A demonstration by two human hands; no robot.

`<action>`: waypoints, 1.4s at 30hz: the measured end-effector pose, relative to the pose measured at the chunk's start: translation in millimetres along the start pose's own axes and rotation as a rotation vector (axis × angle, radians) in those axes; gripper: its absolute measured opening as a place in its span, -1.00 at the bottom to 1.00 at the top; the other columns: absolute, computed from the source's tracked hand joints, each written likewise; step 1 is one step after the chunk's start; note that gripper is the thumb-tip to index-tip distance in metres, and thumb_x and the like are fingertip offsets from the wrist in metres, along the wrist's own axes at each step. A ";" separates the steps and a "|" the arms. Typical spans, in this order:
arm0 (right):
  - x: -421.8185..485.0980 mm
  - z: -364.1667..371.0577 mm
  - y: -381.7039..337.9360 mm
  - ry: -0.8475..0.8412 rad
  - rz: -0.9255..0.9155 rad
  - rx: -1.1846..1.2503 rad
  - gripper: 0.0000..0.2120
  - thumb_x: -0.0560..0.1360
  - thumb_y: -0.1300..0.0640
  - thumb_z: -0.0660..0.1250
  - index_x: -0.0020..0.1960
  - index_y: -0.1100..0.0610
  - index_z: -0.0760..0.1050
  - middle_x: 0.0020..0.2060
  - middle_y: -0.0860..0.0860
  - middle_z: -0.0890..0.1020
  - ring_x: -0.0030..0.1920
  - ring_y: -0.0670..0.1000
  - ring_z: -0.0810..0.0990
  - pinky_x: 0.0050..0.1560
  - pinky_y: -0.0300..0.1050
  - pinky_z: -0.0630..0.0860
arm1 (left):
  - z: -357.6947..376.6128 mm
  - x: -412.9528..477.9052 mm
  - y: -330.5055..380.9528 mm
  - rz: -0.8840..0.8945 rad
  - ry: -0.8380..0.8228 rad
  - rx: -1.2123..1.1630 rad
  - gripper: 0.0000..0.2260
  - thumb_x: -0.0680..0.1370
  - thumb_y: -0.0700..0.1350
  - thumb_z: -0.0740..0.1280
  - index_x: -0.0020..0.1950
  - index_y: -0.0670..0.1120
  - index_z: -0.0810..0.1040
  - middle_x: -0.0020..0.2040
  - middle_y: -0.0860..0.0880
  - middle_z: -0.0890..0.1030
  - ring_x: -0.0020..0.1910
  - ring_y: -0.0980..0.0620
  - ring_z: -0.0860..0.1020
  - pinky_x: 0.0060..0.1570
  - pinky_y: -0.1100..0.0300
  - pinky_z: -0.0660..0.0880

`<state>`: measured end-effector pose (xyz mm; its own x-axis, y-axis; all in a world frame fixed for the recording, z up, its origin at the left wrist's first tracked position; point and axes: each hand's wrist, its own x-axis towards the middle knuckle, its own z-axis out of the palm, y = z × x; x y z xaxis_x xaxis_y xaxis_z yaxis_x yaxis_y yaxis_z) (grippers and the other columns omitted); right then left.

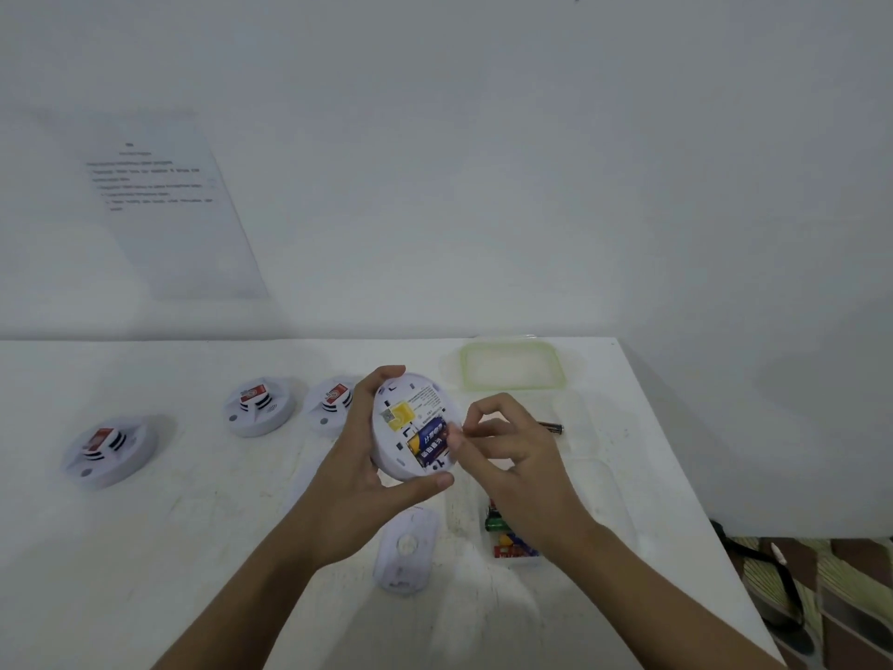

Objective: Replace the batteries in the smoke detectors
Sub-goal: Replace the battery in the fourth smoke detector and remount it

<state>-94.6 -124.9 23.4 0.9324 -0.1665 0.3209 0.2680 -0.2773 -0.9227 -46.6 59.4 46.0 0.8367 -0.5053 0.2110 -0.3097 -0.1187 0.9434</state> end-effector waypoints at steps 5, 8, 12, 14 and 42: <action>5.0 -3.8 -6.6 -0.149 0.041 0.017 -0.69 0.58 0.02 0.32 -0.13 0.18 0.74 -0.03 -0.09 0.60 0.06 -0.04 0.66 0.03 -0.09 0.65 | -11.2 -6.4 -6.6 -0.031 -0.055 0.006 -0.17 0.33 -0.13 0.63 0.44 0.20 0.23 0.35 0.29 0.38 0.37 0.18 0.45 0.16 0.22 0.59; 8.5 -2.4 -11.4 -0.121 0.147 0.113 -0.65 0.55 -0.09 0.28 -0.07 0.13 0.72 -0.08 0.00 0.70 0.02 -0.02 0.68 0.07 -0.12 0.63 | -17.6 -11.0 -10.5 -0.068 -0.062 -0.018 -0.18 0.32 -0.20 0.63 0.41 0.17 0.27 0.32 0.26 0.42 0.34 0.14 0.50 0.10 0.21 0.61; 9.7 12.7 -2.5 0.005 0.282 0.171 -0.76 0.64 0.07 0.29 0.04 0.14 0.71 -0.16 0.08 0.71 -0.09 0.03 0.70 0.00 -0.05 0.63 | -31.3 -18.9 -13.0 -0.081 0.012 -0.025 -0.18 0.31 -0.22 0.64 0.43 0.14 0.29 0.37 0.21 0.42 0.35 0.10 0.50 0.11 0.16 0.63; 11.3 19.4 9.1 -0.046 0.225 -0.070 -0.85 0.61 0.15 0.34 0.02 0.10 0.70 -0.16 -0.04 0.72 -0.12 -0.07 0.68 -0.02 -0.13 0.62 | -40.9 -25.6 -14.7 -0.083 0.039 -0.029 -0.17 0.31 -0.24 0.63 0.44 0.11 0.29 0.34 0.27 0.45 0.33 0.12 0.52 0.09 0.17 0.63; 18.3 68.6 15.1 -0.609 0.246 -0.729 -0.63 0.38 0.09 0.57 0.06 0.05 0.44 -0.01 -0.03 0.50 -0.11 -0.03 0.49 -0.23 -0.21 0.41 | -96.0 -57.6 -47.5 -0.221 0.043 -0.070 -0.16 0.33 -0.27 0.62 0.43 0.22 0.30 0.26 0.25 0.54 0.27 0.14 0.56 0.05 0.20 0.63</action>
<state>-56.8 -67.2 0.6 0.9627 0.1622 -0.2164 0.0253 -0.8506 -0.5252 -36.8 176.1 13.6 0.8995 -0.4368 0.0069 -0.0864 -0.1624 0.9829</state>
